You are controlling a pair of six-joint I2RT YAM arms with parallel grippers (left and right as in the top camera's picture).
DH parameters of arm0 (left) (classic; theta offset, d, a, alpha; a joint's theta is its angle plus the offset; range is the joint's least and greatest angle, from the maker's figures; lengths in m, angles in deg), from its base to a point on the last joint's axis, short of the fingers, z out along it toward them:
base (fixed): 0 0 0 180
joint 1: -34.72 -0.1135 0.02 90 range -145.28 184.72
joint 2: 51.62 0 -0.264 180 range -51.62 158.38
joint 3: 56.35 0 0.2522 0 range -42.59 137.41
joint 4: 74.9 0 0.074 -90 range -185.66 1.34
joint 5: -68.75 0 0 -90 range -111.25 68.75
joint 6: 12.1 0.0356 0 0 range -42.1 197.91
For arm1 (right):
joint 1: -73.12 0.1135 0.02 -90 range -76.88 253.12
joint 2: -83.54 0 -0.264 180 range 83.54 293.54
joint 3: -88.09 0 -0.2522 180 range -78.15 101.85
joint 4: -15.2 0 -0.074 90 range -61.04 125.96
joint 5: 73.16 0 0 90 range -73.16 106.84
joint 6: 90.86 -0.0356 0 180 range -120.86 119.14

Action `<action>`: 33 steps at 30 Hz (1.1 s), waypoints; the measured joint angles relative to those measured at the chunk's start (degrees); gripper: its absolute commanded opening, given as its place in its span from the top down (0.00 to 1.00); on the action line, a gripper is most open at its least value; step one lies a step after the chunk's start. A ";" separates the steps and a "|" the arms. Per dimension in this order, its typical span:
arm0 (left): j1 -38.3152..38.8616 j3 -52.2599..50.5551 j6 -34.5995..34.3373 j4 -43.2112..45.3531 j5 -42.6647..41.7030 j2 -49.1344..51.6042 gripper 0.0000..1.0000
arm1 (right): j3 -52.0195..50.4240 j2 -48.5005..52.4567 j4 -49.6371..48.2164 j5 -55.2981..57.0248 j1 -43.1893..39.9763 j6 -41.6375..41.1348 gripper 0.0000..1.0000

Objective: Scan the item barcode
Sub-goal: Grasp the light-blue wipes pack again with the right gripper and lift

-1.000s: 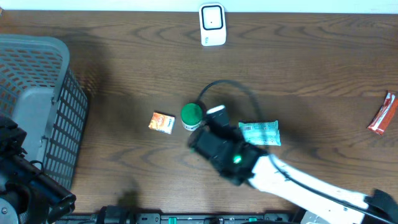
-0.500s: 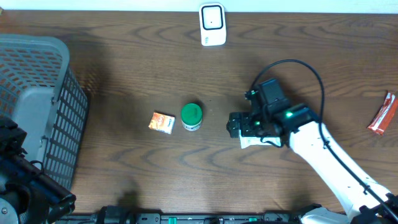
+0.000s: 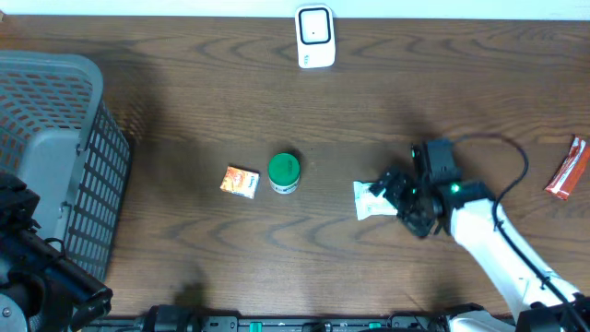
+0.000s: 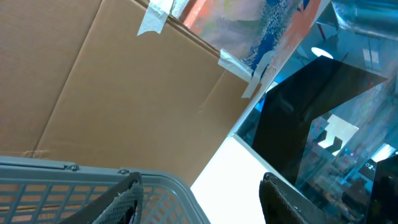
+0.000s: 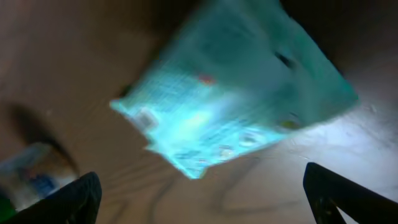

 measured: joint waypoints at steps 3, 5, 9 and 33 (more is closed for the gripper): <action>0.00 0.00 0.00 0.02 0.00 0.00 0.39 | -6.19 -0.87 -4.74 -0.17 0.00 -4.00 0.01; 0.00 0.00 0.00 0.00 0.00 0.00 0.39 | -8.02 -2.93 -6.47 0.04 -0.07 -5.88 0.01; 0.00 0.00 0.00 0.02 0.00 0.00 0.39 | -10.10 -5.27 -7.15 2.34 -0.04 -8.57 0.01; 0.00 0.00 0.00 0.00 0.02 0.00 0.39 | -24.48 10.58 -64.15 11.67 -0.02 -11.78 0.99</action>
